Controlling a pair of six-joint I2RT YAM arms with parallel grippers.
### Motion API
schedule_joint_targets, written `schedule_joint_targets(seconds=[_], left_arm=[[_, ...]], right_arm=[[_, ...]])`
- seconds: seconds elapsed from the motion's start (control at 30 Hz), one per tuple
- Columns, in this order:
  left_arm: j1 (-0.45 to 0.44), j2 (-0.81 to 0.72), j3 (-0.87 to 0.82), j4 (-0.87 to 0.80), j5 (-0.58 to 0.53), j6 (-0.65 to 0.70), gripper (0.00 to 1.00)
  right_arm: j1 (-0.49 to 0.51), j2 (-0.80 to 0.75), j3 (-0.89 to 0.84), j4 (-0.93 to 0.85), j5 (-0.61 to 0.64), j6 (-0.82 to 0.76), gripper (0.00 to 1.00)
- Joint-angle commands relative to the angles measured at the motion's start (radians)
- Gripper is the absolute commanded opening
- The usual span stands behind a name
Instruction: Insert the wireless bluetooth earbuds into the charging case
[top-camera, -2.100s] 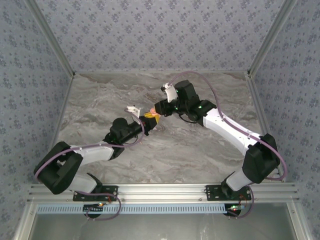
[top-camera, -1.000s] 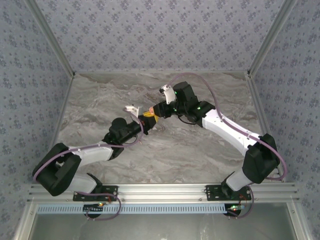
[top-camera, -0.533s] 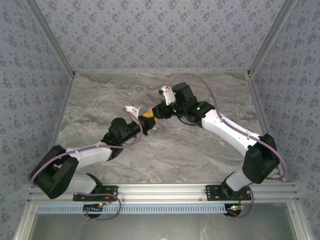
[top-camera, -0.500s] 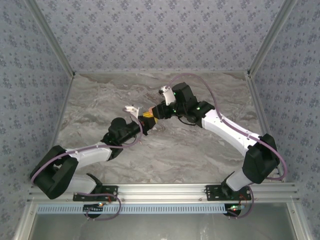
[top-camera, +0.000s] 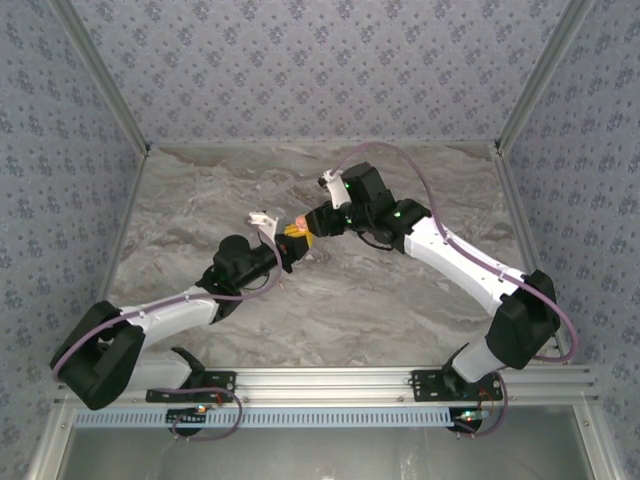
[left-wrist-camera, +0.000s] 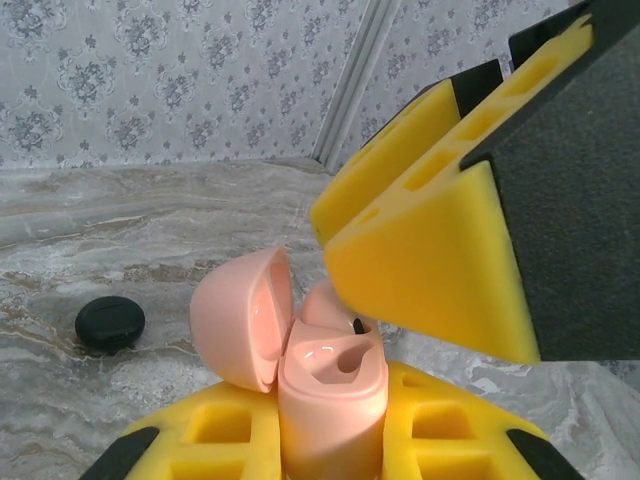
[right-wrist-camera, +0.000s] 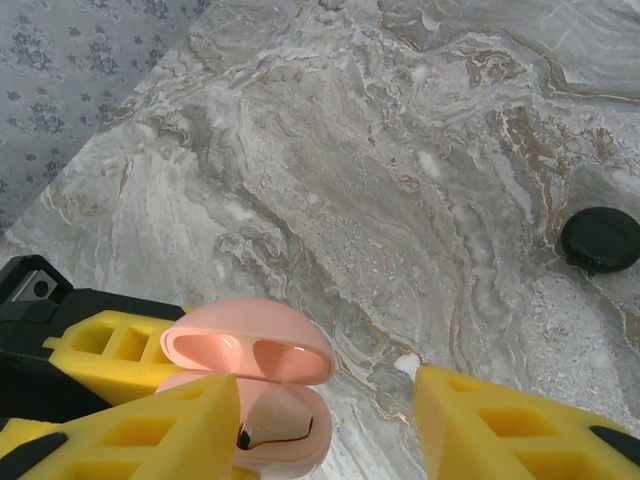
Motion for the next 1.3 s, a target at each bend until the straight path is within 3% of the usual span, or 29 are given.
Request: schedule_joint_targets(seconds=[0.0,0.27,0.37,0.6,0.9,1.27], left_arm=[[-0.004,-0.034,0.03,-0.022,-0.01,0.03,0.17],[-0.005,-0.183,0.034,-0.254,-0.099,0.123,0.17],[-0.005,-0.27,0.033,-0.364,-0.157,0.151,0.17],[-0.002,-0.43,0.091,-0.684,-0.306,0.18,0.17],[0.006,-0.553,0.106,-0.812,-0.373,0.201,0.17],[0.015,-0.601,0.107,-0.869,-0.424,0.204,0.17]], right_arm=[[0.017,-0.037,0.04,-0.031,0.011,-0.02,0.51],[0.01,-0.039,0.032,-0.102,0.217,0.01,0.52],[0.0,-0.016,0.03,-0.125,0.231,0.027,0.53],[0.009,0.109,0.024,-0.159,0.117,0.016,0.52],[0.106,0.287,0.018,-0.081,-0.015,0.066,0.43],[0.201,0.384,-0.014,0.035,-0.114,0.101,0.36]])
